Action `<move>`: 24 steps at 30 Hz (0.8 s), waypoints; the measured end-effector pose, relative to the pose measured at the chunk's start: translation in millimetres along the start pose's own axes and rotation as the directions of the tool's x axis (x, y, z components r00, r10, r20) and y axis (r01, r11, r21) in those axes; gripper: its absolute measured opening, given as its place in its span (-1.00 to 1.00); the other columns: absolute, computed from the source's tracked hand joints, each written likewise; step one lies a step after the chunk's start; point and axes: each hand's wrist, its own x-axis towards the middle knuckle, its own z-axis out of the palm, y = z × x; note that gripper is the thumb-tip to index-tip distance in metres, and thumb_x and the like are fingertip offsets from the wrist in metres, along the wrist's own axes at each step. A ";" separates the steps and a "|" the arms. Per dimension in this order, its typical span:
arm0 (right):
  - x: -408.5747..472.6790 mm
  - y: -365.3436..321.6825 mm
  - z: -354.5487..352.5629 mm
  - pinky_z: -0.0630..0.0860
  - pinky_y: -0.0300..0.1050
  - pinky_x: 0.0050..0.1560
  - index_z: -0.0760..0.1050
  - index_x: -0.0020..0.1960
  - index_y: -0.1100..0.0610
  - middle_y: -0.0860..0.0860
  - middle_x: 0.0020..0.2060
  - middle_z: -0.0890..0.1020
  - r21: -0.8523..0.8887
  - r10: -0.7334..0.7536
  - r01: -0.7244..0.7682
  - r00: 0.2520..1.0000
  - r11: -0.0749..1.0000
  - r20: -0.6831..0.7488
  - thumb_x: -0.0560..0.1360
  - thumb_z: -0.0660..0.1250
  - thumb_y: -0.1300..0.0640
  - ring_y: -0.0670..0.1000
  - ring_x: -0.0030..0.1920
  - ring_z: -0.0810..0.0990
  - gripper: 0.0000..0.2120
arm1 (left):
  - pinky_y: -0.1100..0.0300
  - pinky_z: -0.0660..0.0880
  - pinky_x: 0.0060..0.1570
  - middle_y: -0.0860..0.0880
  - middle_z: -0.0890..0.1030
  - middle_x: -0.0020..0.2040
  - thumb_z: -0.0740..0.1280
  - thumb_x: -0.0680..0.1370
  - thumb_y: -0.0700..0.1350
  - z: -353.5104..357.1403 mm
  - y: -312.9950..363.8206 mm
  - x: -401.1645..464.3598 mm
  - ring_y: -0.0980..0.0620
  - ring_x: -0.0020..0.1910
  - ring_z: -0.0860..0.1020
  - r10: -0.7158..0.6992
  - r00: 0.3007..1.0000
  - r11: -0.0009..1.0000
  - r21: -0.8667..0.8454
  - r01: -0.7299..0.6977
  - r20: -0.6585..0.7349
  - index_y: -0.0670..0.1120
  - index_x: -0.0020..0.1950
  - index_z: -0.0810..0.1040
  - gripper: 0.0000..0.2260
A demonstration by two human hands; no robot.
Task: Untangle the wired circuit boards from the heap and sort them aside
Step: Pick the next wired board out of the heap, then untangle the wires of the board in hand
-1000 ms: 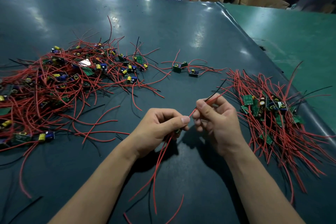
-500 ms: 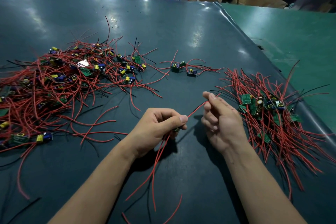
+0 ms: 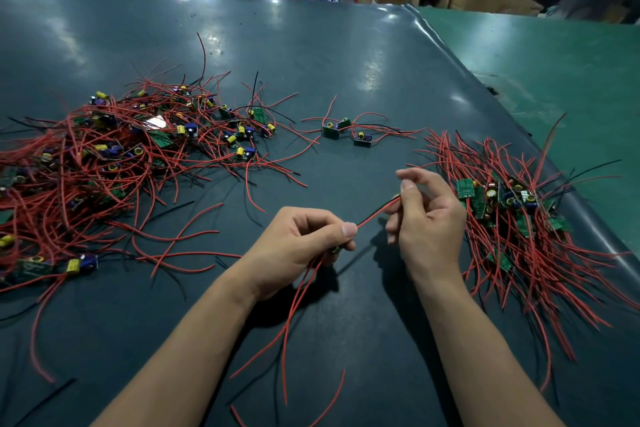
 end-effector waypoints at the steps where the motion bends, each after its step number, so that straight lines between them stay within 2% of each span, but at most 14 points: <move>1: -0.9 1.1 1.0 0.36 -0.25 -0.61 0.55 0.00 0.10 0.05 -0.46 0.54 0.004 0.006 -0.006 1.000 1.000 -0.001 0.63 0.22 0.25 -0.05 -0.60 0.46 -0.85 | 0.27 0.32 -0.37 -0.10 0.48 -0.39 0.40 0.45 -0.04 0.0 0.3 0.0 0.09 -0.44 0.40 0.000 1.000 1.000 -0.002 -0.001 -0.005 -0.06 -0.33 0.65 -0.82; 4: 1.3 0.3 3.3 0.37 -0.24 -0.63 0.50 0.01 0.15 0.06 -0.48 0.56 0.090 0.139 -0.143 0.989 0.986 0.054 0.63 0.24 0.16 -0.04 -0.61 0.46 -0.91 | 0.32 0.30 -0.43 -0.04 0.45 -0.47 0.39 0.46 -0.07 1.5 -0.5 -0.6 0.10 -0.49 0.37 0.033 0.996 0.999 -0.034 -0.036 -0.077 -0.07 -0.35 0.63 -0.81; 5: 3.3 -1.5 2.2 0.37 -0.26 -0.63 0.48 0.02 0.18 0.05 -0.49 0.56 0.151 0.226 -0.241 0.968 0.959 0.106 0.62 0.26 0.06 -0.05 -0.61 0.45 -0.83 | 0.33 0.28 -0.46 -0.02 0.44 -0.49 0.40 0.46 -0.08 2.1 -2.2 -0.1 0.10 -0.51 0.35 0.053 0.988 0.997 -0.050 -0.061 -0.144 -0.08 -0.36 0.63 -0.80; 6: 5.0 -3.4 -0.2 0.34 -0.28 -0.63 0.49 0.04 0.21 0.05 -0.50 0.56 0.193 0.320 -0.355 0.928 0.915 0.189 0.58 0.27 -0.06 -0.06 -0.61 0.44 -0.69 | 0.34 0.26 -0.47 0.02 0.44 -0.50 0.41 0.48 -0.09 3.2 -4.6 1.0 0.11 -0.52 0.34 0.074 0.973 0.994 -0.062 -0.090 -0.218 -0.08 -0.36 0.62 -0.79; 8: 4.0 -7.7 -2.5 0.28 -0.33 -0.64 0.53 0.12 0.25 0.04 -0.49 0.54 0.147 0.446 -0.539 0.798 0.830 0.406 0.47 0.24 -0.22 -0.09 -0.61 0.40 -0.47 | 0.38 0.29 -0.47 0.10 0.48 -0.49 0.41 0.53 -0.13 5.0 -6.9 2.3 0.16 -0.52 0.38 0.118 0.945 0.989 -0.047 -0.138 -0.306 -0.08 -0.34 0.61 -0.77; 10: -4.6 -9.9 0.5 0.24 -0.35 -0.65 0.58 0.12 0.24 0.02 -0.49 0.51 0.081 0.437 -0.578 0.693 0.812 0.573 0.46 0.28 -0.15 -0.11 -0.61 0.36 -0.52 | 0.39 0.42 -0.31 0.05 0.59 -0.41 0.38 0.52 -0.14 6.7 -6.1 2.4 0.17 -0.37 0.54 0.155 0.952 0.986 -0.016 -0.165 -0.263 -0.18 -0.28 0.61 -0.81; 11: -8.3 -9.7 2.8 0.22 -0.36 -0.66 0.61 0.08 0.24 0.01 -0.50 0.49 0.082 0.409 -0.564 0.684 0.821 0.605 0.47 0.31 -0.08 -0.12 -0.62 0.34 -0.59 | 0.36 0.47 -0.17 -0.02 0.64 -0.33 0.37 0.51 -0.15 7.3 -5.9 2.1 0.15 -0.23 0.62 0.172 0.960 0.984 -0.004 -0.178 -0.219 -0.24 -0.25 0.60 -0.81; 12: -11.1 -9.2 5.1 0.20 -0.37 -0.67 0.63 0.03 0.23 0.00 -0.51 0.46 0.094 0.381 -0.539 0.696 0.837 0.608 0.48 0.32 -0.02 -0.13 -0.63 0.32 -0.67 | 0.32 0.48 -0.07 -0.07 0.67 -0.27 0.36 0.51 -0.17 7.7 -5.5 2.1 0.13 -0.13 0.64 0.182 0.966 0.983 0.009 -0.184 -0.182 -0.27 -0.23 0.59 -0.81; 13: -12.4 -7.9 6.5 0.17 -0.39 -0.67 0.65 -0.02 0.21 -0.02 -0.53 0.44 0.103 0.361 -0.514 0.717 0.851 0.596 0.48 0.33 0.03 -0.14 -0.64 0.30 -0.73 | 0.29 0.48 -0.06 -0.09 0.66 -0.27 0.36 0.52 -0.19 7.9 -4.8 1.9 0.11 -0.15 0.62 0.179 0.970 0.984 0.031 -0.176 -0.162 -0.26 -0.22 0.60 -0.82; 15: -11.3 -9.3 6.7 0.13 -0.40 -0.66 0.68 -0.11 0.15 -0.05 -0.56 0.41 0.091 0.352 -0.474 0.756 0.876 0.552 0.49 0.35 0.06 -0.15 -0.65 0.26 -0.81 | 0.35 0.40 -0.25 0.03 0.58 -0.39 0.37 0.54 -0.21 7.6 -2.8 1.1 0.16 -0.36 0.49 0.159 0.975 0.985 0.085 -0.147 -0.158 -0.21 -0.24 0.61 -0.83; 17: -5.7 -10.7 3.8 0.11 -0.39 -0.64 0.69 -0.16 0.12 -0.06 -0.57 0.39 0.104 0.368 -0.463 0.804 0.880 0.466 0.52 0.36 0.09 -0.15 -0.64 0.24 -0.82 | 0.41 0.31 -0.39 0.12 0.49 -0.49 0.37 0.55 -0.23 6.3 -1.8 0.5 0.22 -0.48 0.38 0.142 0.975 0.987 0.102 -0.126 -0.169 -0.19 -0.27 0.60 -0.81; 20: 7.4 -11.0 -6.7 0.11 -0.39 -0.64 0.64 -0.17 0.16 -0.08 -0.56 0.38 0.260 0.386 -0.452 0.882 0.853 0.269 0.57 0.31 0.15 -0.17 -0.63 0.23 -0.80 | 0.41 0.30 -0.42 0.12 0.49 -0.52 0.38 0.54 -0.24 5.1 -0.9 -0.4 0.22 -0.51 0.37 0.127 0.979 0.988 0.110 -0.110 -0.160 -0.17 -0.30 0.59 -0.80; 22: 13.0 -10.7 -10.8 0.12 -0.38 -0.64 0.60 -0.14 0.19 -0.08 -0.56 0.38 0.328 0.382 -0.432 0.900 0.840 0.208 0.59 0.28 0.16 -0.17 -0.63 0.23 -0.80 | 0.38 0.30 -0.42 0.12 0.49 -0.52 0.39 0.54 -0.23 5.8 -0.3 -0.9 0.21 -0.51 0.37 0.125 0.982 0.988 0.107 -0.110 -0.143 -0.16 -0.30 0.60 -0.79; 24: 13.5 -10.4 -10.6 0.12 -0.36 -0.66 0.56 -0.15 0.20 -0.08 -0.56 0.38 0.403 0.398 -0.448 0.894 0.798 0.206 0.61 0.25 0.13 -0.18 -0.63 0.24 -0.78 | 0.31 0.30 -0.44 0.11 0.48 -0.52 0.40 0.53 -0.17 5.8 -0.3 0.3 0.19 -0.51 0.37 0.135 0.980 0.989 0.082 -0.124 -0.149 -0.14 -0.30 0.60 -0.80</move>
